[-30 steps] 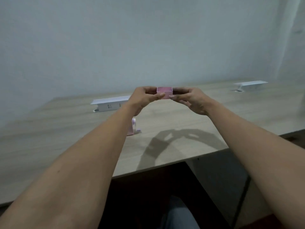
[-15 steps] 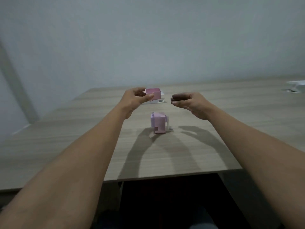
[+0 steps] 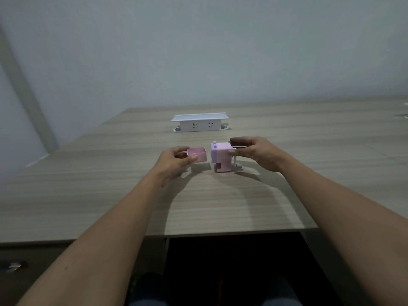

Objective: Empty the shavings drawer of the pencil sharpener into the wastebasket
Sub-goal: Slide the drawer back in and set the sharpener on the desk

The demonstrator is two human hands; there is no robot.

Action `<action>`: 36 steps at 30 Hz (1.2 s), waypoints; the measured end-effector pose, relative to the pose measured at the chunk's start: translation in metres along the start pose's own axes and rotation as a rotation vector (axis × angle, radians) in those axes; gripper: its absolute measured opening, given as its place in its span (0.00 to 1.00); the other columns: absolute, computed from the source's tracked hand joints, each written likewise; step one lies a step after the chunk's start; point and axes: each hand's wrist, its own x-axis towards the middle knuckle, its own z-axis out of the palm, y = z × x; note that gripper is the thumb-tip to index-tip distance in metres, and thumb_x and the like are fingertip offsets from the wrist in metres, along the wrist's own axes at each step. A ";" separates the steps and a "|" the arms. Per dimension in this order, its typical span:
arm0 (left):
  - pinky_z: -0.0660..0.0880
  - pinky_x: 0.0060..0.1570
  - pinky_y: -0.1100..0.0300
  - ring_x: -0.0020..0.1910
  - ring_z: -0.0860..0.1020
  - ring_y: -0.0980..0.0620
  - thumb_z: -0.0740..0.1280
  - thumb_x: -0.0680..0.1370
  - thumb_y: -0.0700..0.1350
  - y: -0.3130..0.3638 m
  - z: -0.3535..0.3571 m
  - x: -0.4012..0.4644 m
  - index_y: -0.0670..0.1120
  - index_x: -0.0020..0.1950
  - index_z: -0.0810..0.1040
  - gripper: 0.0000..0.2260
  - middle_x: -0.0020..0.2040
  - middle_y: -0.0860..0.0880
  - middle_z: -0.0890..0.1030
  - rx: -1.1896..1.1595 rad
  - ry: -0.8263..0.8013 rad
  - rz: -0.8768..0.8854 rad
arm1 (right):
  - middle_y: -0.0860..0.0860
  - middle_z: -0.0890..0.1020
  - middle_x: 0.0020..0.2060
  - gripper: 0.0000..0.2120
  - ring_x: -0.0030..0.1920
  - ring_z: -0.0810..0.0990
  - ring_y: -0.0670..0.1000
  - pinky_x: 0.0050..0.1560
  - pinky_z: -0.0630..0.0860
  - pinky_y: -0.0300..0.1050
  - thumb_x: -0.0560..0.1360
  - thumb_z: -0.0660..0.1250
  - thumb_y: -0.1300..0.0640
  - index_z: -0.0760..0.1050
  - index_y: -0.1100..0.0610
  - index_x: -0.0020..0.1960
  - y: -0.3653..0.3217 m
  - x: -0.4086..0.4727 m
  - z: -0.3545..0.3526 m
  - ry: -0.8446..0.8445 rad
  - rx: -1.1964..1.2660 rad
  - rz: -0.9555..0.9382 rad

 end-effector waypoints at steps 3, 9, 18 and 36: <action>0.79 0.50 0.51 0.50 0.81 0.45 0.78 0.72 0.39 -0.006 0.000 -0.001 0.40 0.70 0.76 0.28 0.61 0.39 0.83 -0.002 -0.073 -0.064 | 0.56 0.80 0.67 0.31 0.67 0.79 0.53 0.72 0.72 0.49 0.72 0.76 0.67 0.72 0.65 0.73 0.003 0.001 0.002 -0.028 -0.027 0.006; 0.80 0.41 0.62 0.34 0.82 0.54 0.77 0.72 0.35 -0.007 0.007 -0.002 0.37 0.67 0.78 0.23 0.49 0.43 0.84 0.010 -0.141 -0.071 | 0.57 0.84 0.62 0.24 0.58 0.82 0.49 0.60 0.76 0.40 0.72 0.75 0.68 0.78 0.62 0.68 0.004 0.000 0.007 -0.078 -0.045 -0.013; 0.80 0.39 0.68 0.38 0.84 0.56 0.77 0.72 0.36 -0.010 0.009 -0.001 0.38 0.67 0.79 0.23 0.51 0.42 0.86 0.044 -0.141 -0.032 | 0.60 0.84 0.62 0.24 0.58 0.83 0.51 0.55 0.80 0.36 0.73 0.75 0.67 0.78 0.63 0.68 0.008 0.002 0.004 -0.071 -0.036 -0.017; 0.82 0.51 0.59 0.51 0.86 0.45 0.80 0.69 0.38 -0.012 0.049 0.010 0.39 0.64 0.81 0.23 0.55 0.40 0.86 -0.002 -0.185 0.038 | 0.59 0.85 0.60 0.27 0.58 0.83 0.51 0.60 0.79 0.42 0.71 0.77 0.66 0.78 0.62 0.68 0.017 0.010 0.007 -0.063 -0.025 -0.031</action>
